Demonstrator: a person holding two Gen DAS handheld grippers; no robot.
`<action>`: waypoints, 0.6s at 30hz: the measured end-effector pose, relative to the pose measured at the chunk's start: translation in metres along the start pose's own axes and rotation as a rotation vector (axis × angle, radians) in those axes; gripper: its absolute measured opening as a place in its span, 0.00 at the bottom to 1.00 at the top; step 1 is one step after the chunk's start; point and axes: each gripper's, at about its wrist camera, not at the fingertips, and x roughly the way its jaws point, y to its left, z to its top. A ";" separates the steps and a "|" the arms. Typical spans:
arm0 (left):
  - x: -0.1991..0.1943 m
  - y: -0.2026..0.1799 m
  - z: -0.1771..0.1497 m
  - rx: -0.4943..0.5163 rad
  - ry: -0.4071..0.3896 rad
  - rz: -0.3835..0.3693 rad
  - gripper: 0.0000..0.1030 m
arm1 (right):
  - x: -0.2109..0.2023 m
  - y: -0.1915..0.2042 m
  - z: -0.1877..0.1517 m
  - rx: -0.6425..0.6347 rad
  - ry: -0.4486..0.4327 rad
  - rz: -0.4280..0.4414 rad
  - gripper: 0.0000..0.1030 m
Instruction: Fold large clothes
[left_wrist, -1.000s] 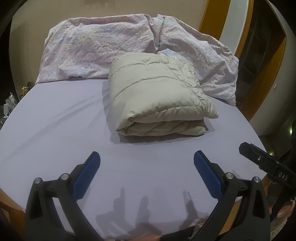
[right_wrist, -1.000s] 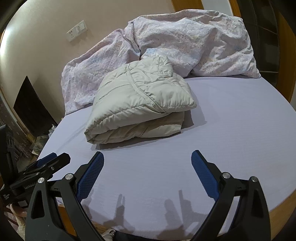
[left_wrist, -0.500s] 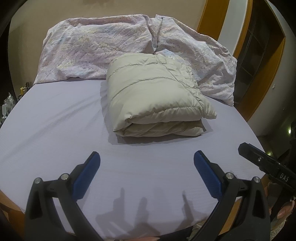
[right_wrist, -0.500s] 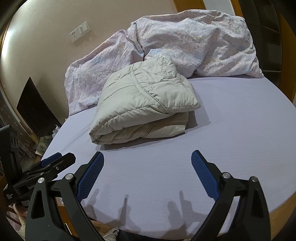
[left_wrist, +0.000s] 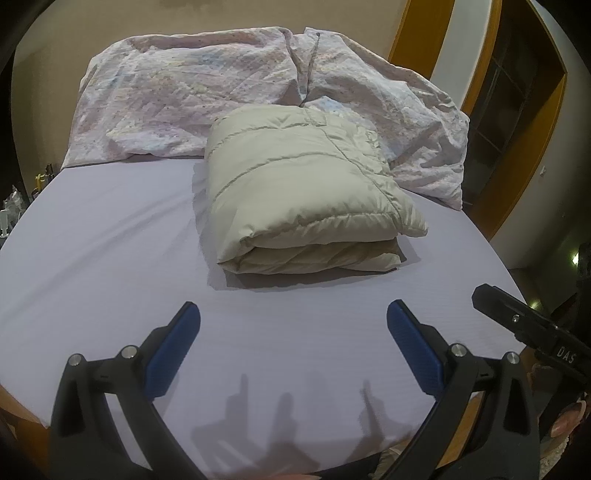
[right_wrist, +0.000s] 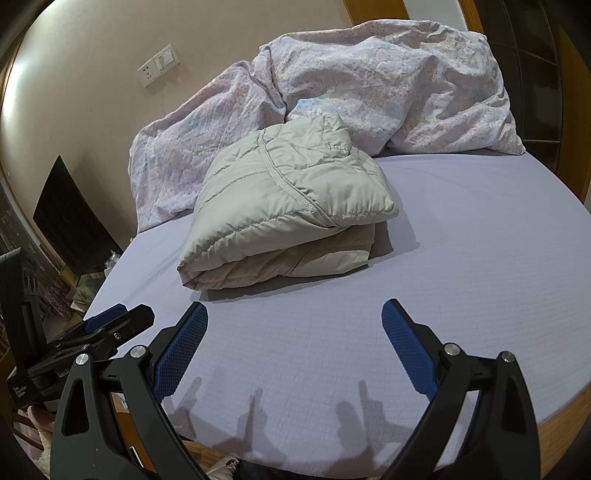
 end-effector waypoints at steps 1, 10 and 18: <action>0.000 0.000 0.000 0.001 0.000 -0.001 0.98 | 0.000 0.000 0.000 0.000 0.001 0.000 0.94; 0.001 -0.001 0.000 0.000 0.000 -0.001 0.98 | 0.000 0.000 0.000 0.000 0.000 -0.001 0.94; 0.001 -0.002 0.001 0.003 0.002 -0.002 0.98 | 0.001 0.000 0.001 0.002 0.000 0.000 0.94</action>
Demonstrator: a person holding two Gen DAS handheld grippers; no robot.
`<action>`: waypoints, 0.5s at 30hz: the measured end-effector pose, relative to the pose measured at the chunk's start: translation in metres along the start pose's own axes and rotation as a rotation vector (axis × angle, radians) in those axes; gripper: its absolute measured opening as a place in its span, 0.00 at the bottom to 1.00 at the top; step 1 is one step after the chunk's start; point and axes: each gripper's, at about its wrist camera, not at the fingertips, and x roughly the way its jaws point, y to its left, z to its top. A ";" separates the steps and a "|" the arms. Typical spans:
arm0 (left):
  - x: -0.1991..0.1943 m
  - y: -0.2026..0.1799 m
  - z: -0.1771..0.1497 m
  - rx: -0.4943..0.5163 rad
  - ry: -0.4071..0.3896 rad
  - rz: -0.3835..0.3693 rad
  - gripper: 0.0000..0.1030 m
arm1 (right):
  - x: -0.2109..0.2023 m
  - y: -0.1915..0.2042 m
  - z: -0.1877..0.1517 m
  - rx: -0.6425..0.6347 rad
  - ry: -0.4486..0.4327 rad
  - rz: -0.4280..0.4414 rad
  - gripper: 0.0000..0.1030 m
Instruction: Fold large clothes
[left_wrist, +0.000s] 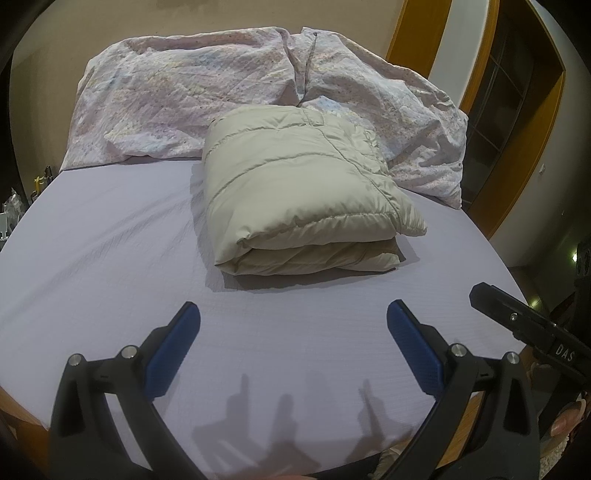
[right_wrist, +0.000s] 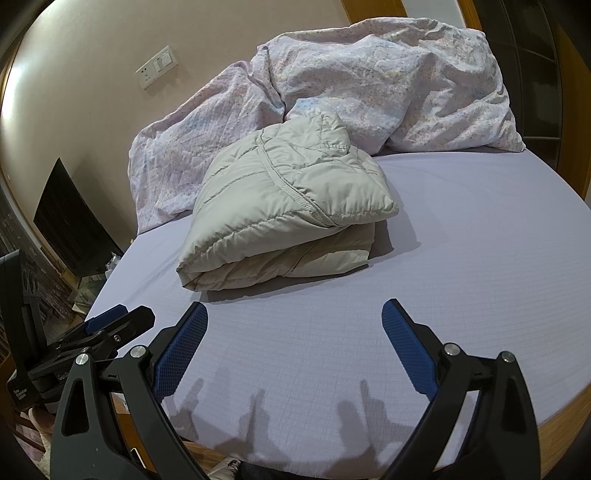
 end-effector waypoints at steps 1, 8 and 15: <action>0.000 0.000 0.000 0.001 0.000 0.001 0.98 | 0.000 0.000 0.000 0.001 -0.001 0.000 0.94; 0.001 -0.001 0.001 0.007 -0.001 0.001 0.98 | 0.000 0.001 -0.001 0.004 -0.001 -0.002 0.94; 0.002 -0.002 0.002 0.009 0.002 0.002 0.98 | 0.001 0.001 -0.001 0.005 -0.001 -0.001 0.94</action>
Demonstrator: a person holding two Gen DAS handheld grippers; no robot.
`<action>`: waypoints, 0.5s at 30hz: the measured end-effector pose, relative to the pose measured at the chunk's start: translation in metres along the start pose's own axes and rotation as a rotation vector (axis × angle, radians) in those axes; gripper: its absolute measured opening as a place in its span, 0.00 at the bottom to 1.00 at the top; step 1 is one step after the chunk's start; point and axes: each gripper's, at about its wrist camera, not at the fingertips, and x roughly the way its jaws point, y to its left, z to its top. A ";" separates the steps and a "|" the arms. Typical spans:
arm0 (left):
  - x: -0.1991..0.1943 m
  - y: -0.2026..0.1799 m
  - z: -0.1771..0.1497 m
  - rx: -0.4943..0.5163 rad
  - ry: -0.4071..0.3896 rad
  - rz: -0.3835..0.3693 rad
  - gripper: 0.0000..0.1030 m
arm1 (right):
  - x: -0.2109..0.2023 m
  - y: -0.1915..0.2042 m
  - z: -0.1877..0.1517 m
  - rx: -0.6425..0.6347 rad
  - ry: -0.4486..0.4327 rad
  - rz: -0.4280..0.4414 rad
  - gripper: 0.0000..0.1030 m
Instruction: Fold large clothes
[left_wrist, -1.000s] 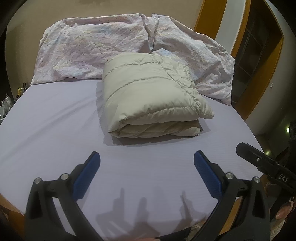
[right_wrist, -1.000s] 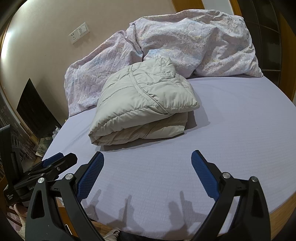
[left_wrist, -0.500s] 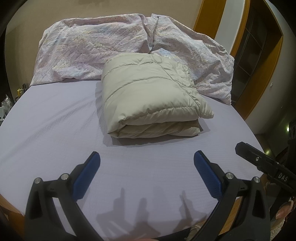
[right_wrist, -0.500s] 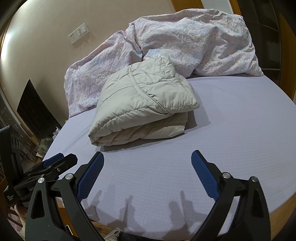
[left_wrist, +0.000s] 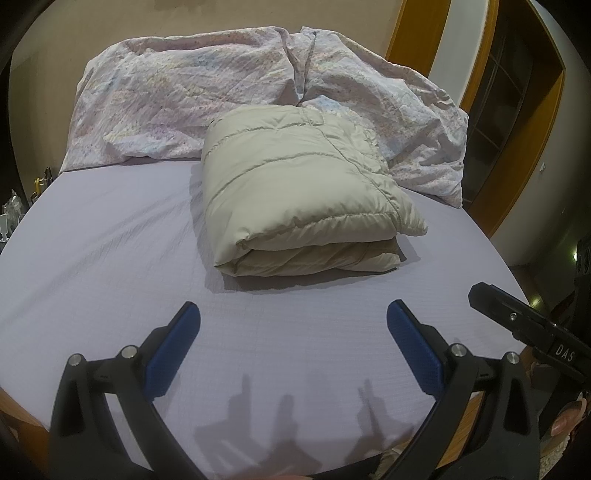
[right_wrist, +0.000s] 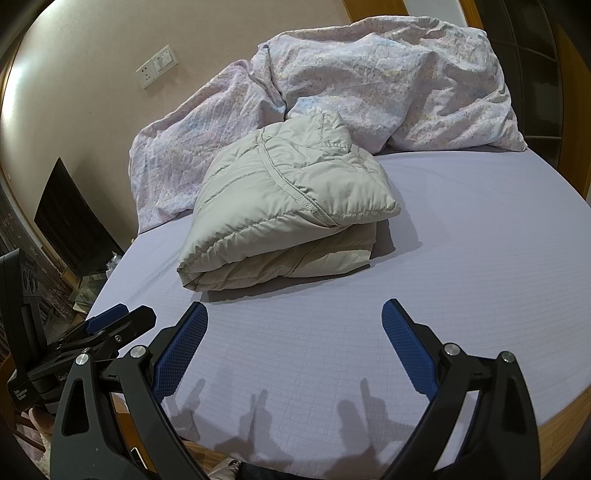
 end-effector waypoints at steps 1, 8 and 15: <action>0.000 0.000 0.000 0.000 0.000 0.000 0.98 | 0.000 0.000 0.000 0.001 0.001 0.000 0.94; 0.002 0.001 0.000 -0.002 0.003 -0.001 0.98 | 0.001 0.002 -0.001 0.003 0.004 0.000 0.94; 0.002 0.001 0.000 -0.002 0.004 -0.001 0.98 | 0.002 0.002 -0.001 0.004 0.003 -0.002 0.94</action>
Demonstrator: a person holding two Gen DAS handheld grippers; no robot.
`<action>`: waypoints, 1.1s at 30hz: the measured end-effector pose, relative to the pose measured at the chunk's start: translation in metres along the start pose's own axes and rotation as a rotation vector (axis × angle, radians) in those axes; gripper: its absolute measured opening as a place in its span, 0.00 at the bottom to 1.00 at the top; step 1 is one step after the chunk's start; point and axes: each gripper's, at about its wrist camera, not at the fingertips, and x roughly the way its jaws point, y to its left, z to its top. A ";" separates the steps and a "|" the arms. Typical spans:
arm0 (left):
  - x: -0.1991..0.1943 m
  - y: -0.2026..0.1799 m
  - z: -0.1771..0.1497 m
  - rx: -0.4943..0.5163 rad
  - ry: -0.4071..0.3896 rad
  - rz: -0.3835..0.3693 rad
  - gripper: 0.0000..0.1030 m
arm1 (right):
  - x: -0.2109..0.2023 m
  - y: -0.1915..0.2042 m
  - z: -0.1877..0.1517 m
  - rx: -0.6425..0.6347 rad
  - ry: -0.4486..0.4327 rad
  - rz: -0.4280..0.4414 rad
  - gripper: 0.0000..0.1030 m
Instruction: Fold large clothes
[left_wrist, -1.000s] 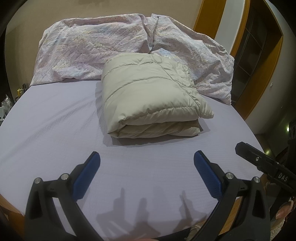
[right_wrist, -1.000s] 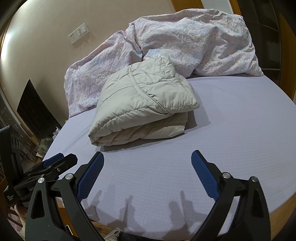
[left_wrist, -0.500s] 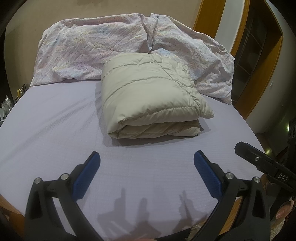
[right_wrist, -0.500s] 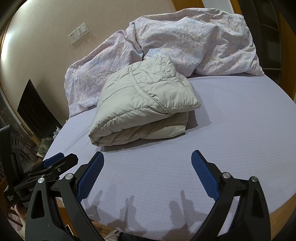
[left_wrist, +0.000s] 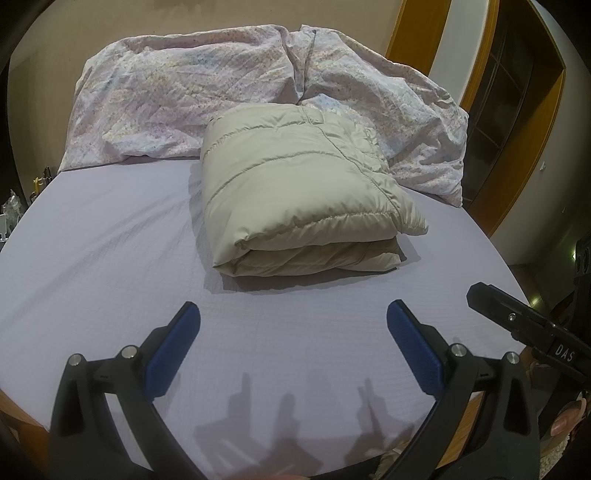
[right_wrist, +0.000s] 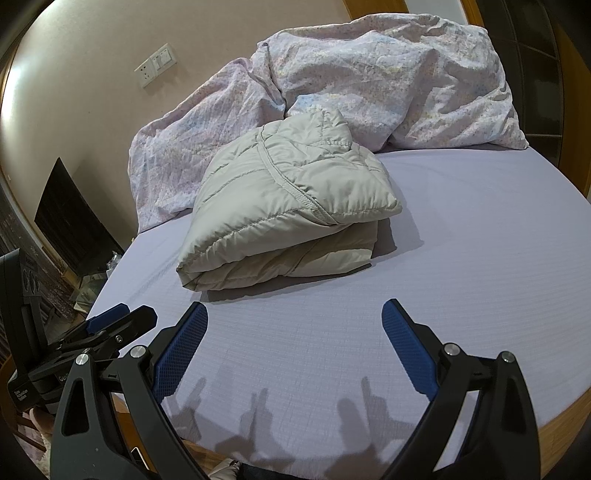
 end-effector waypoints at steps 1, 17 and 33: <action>0.000 0.000 0.000 0.000 -0.001 0.000 0.98 | 0.000 0.001 0.000 0.000 0.001 0.000 0.94; 0.002 0.002 0.000 0.001 0.002 0.000 0.98 | 0.001 -0.001 0.000 0.002 0.001 0.001 0.94; 0.003 0.003 0.000 0.000 0.004 0.000 0.98 | 0.002 -0.002 0.001 0.005 0.003 0.001 0.94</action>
